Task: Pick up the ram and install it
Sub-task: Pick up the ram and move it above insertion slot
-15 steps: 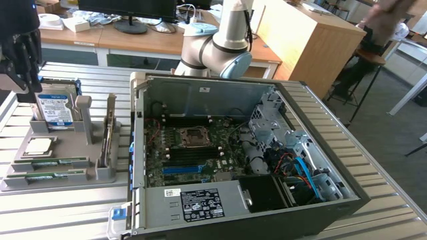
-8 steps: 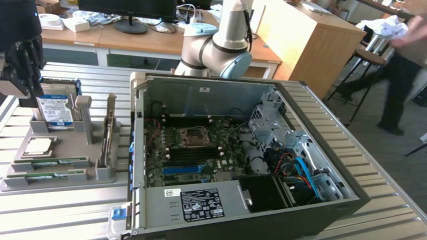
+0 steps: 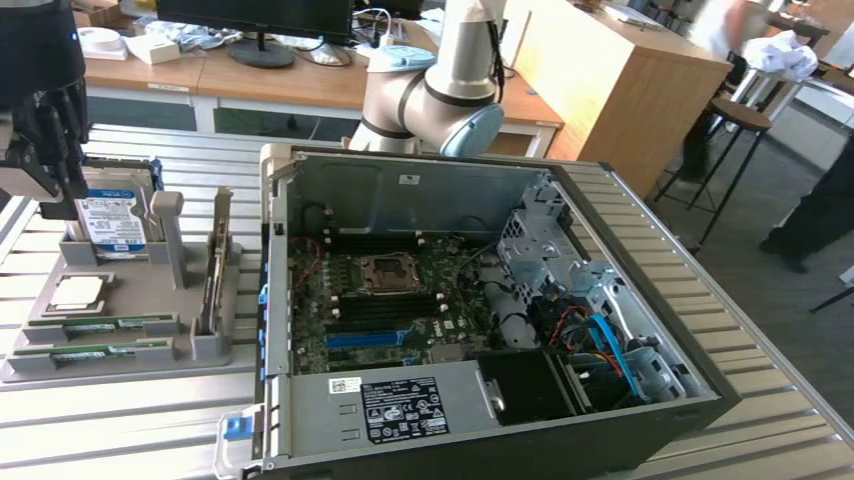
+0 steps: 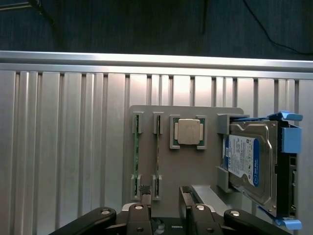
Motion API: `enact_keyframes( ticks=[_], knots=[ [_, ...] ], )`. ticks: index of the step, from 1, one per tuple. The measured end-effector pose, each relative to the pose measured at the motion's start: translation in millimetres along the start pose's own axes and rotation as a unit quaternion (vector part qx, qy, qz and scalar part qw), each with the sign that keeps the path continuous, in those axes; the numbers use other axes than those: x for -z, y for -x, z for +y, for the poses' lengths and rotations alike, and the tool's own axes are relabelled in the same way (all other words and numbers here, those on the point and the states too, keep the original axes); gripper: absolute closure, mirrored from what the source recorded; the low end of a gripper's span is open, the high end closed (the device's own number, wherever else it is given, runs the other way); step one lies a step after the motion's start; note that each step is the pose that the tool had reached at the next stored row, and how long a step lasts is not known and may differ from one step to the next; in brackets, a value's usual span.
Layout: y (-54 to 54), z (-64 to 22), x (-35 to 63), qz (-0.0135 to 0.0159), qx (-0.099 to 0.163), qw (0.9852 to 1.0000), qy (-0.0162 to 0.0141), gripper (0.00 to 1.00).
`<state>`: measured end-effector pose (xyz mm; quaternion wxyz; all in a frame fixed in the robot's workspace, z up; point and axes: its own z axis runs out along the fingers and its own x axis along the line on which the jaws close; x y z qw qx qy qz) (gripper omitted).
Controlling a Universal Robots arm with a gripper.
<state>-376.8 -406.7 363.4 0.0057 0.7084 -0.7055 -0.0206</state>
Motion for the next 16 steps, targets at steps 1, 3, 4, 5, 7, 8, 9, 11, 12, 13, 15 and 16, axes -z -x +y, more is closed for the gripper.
enact_keyframes(
  ticks=[1,3,4,5,7,8,9,11,12,13,15,16],
  knots=[
    [0.0,0.0,-0.5,0.0,0.0,1.0,0.0,0.64],
    [0.0,0.0,-1.5,0.0,0.0,1.0,0.0,0.64],
    [0.0,0.0,-2.1,0.0,0.0,1.0,0.0,0.64],
    [0.0,-0.1,-2.8,0.0,0.0,1.0,-0.0001,0.64],
    [-0.1,-0.1,-4.5,0.0,0.0,1.0,0.0,0.64],
    [-0.1,-0.2,-5.3,0.0,0.0,1.0,-0.0001,0.64],
    [-0.1,-0.2,-6.2,0.0,0.0,1.0,0.0,0.64],
    [-0.2,-0.3,-8.2,0.0,0.0,1.0,0.0,0.64],
    [-0.2,-0.3,-9.2,0.0,0.0,1.0,0.0,0.64],
    [-0.2,-0.4,-10.3,0.0,0.0,1.0,-0.0001,0.64],
    [-0.3,-0.4,-12.4,0.0,0.0,1.0,0.0,0.64],
    [-0.3,-0.5,-13.4,0.0,0.0,1.0,0.0,0.64]
  ],
)
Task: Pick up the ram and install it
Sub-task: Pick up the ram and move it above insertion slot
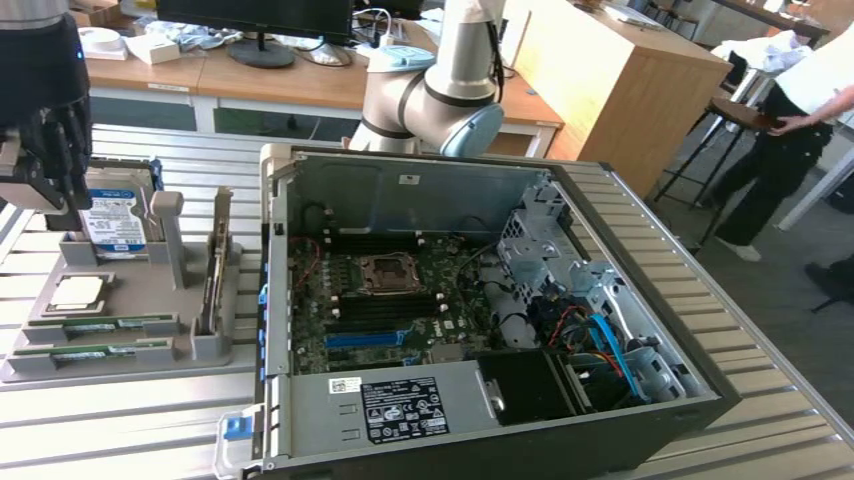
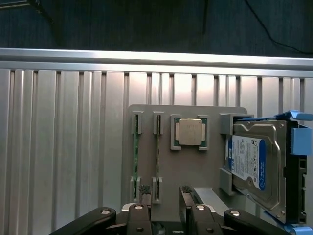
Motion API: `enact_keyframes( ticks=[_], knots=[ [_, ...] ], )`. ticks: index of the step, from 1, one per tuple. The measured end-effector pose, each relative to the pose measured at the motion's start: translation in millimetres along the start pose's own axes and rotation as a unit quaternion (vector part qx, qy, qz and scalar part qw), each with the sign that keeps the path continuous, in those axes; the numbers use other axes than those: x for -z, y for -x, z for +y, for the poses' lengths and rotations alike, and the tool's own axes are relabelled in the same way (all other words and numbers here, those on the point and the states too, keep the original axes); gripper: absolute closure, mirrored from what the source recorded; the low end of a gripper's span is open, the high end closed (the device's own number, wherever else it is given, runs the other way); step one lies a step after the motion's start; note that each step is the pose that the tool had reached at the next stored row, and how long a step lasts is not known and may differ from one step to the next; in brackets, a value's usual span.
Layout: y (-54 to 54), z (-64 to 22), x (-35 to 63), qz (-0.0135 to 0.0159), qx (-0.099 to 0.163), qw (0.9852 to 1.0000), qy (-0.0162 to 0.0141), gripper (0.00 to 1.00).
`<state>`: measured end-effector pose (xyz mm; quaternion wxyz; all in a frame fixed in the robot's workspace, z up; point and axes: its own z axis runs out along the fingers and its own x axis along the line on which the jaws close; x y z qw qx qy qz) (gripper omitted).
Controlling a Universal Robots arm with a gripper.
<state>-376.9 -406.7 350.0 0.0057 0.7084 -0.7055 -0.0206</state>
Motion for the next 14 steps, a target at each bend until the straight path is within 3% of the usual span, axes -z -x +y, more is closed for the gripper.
enact_keyframes(
  ticks=[14],
  knots=[
    [-0.1,-0.2,-5.0,-0.0001,0.0,1.0,-0.0002,0.64]
  ],
)
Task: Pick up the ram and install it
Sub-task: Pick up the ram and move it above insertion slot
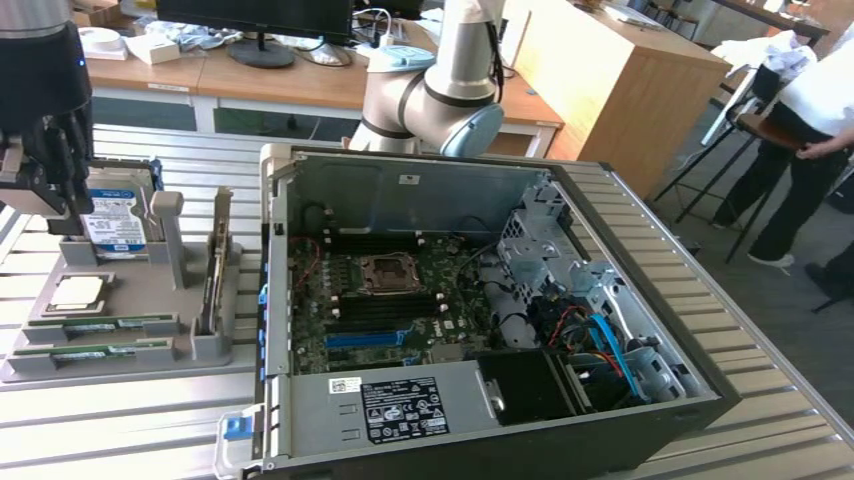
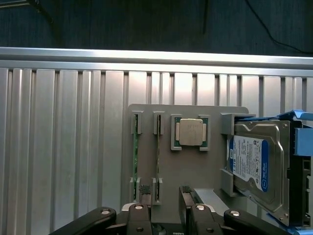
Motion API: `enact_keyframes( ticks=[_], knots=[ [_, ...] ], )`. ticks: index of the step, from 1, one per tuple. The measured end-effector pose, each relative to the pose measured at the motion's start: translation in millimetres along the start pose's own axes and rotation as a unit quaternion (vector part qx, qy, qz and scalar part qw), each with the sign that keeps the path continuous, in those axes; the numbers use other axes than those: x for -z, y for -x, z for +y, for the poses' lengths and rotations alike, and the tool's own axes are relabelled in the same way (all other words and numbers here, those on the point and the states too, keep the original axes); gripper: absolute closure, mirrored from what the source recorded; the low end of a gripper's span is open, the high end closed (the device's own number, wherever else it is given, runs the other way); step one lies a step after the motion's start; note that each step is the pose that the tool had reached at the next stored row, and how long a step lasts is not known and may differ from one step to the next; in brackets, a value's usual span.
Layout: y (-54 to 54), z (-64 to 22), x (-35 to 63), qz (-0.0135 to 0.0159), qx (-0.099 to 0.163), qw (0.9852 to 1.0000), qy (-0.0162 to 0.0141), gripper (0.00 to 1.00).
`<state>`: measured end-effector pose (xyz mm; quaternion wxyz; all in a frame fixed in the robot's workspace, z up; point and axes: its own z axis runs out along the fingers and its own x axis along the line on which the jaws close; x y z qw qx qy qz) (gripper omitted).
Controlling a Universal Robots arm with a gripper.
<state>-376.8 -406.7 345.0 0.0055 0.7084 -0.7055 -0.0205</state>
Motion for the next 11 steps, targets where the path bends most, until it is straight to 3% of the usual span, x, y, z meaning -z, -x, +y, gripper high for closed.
enact_keyframes(
  ticks=[11],
  knots=[
    [-0.3,-0.4,-11.7,0.0001,0.0,1.0,-0.0005,0.64]
  ],
)
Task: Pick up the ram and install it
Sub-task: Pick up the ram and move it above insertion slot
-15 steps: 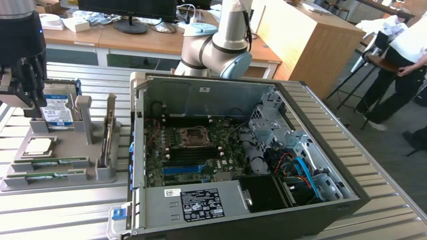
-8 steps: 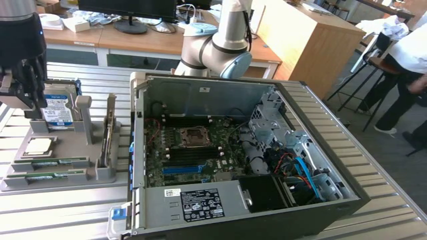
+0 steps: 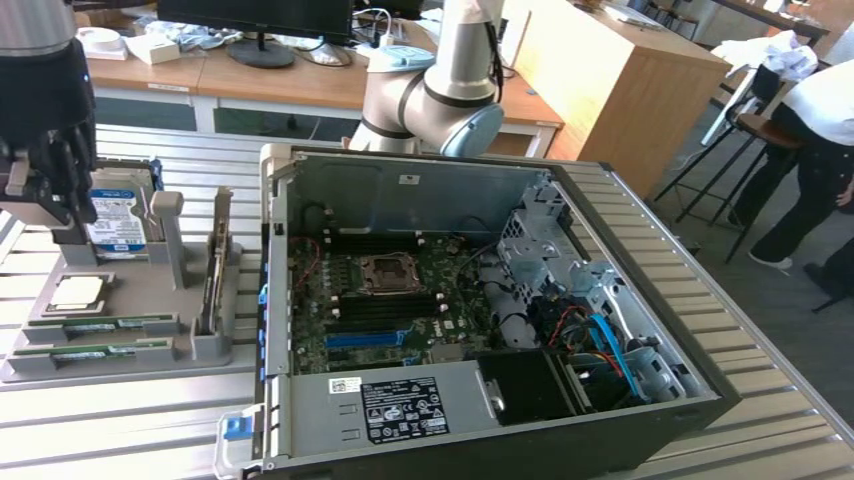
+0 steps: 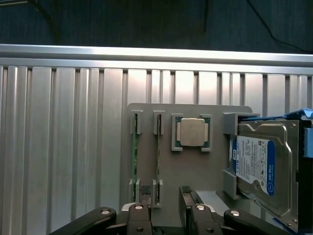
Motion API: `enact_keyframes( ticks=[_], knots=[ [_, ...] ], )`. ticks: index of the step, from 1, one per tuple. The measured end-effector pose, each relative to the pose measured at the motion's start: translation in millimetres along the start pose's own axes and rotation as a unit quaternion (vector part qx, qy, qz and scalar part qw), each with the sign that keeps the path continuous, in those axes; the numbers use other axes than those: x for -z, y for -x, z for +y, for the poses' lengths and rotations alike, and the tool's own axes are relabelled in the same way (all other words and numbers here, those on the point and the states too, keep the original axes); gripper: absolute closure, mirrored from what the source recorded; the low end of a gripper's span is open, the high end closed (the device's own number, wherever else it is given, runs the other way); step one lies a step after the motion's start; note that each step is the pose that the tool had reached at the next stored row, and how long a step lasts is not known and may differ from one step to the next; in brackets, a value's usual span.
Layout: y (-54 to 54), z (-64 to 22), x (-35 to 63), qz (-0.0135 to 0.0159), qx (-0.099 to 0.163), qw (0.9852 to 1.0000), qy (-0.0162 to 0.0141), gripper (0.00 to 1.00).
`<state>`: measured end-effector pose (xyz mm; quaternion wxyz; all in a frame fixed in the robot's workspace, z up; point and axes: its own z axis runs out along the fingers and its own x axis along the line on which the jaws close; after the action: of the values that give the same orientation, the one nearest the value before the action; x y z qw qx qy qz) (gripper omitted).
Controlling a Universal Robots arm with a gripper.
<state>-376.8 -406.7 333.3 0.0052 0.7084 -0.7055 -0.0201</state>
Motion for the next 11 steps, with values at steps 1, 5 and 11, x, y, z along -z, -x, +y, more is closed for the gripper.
enact_keyframes(
  ticks=[1,5,11],
  knots=[
    [0.0,0.0,-1.2,0.0,0.0,1.0,0.0,0.64],
    [-0.1,-0.2,-6.0,0.0,0.0,1.0,-0.0001,0.64],
    [-0.3,-0.5,-12.8,0.0,0.0,1.0,-0.0003,0.64]
  ],
)
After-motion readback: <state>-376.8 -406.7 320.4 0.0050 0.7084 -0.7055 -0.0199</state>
